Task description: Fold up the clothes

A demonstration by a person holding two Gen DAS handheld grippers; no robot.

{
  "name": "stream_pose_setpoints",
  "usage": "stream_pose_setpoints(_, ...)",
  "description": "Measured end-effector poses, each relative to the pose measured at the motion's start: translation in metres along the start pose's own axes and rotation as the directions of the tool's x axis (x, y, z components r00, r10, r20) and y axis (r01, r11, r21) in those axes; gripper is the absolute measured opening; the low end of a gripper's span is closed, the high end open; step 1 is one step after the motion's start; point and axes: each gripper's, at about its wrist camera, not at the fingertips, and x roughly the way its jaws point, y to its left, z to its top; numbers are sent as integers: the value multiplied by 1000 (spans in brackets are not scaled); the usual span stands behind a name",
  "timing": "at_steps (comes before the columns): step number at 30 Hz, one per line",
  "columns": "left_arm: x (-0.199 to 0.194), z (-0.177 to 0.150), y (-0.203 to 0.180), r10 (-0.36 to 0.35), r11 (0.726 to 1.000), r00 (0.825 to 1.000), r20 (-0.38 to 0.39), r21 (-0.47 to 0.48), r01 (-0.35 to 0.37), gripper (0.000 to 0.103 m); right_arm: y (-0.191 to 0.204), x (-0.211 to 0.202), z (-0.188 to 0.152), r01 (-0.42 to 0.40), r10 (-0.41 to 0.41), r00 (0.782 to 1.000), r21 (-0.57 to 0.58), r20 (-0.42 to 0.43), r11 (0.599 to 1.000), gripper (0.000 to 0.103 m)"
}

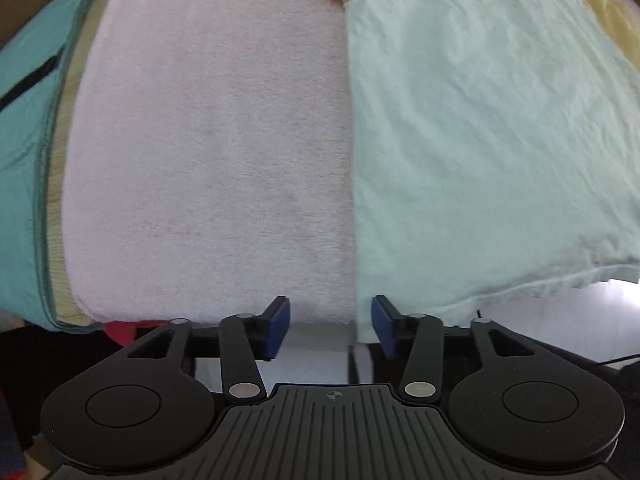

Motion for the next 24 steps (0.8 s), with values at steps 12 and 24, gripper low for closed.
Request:
stream_pose_setpoints(12,-21,75,-21,-99,990,963,252,-69,120,73,-27,-25,69,-34,-12,953,145,302,989,24)
stream_pose_setpoints(24,4,167,-99,-167,984,950,263,97,146,73,-104,11,148,-159,-38,917,450,397,879,43)
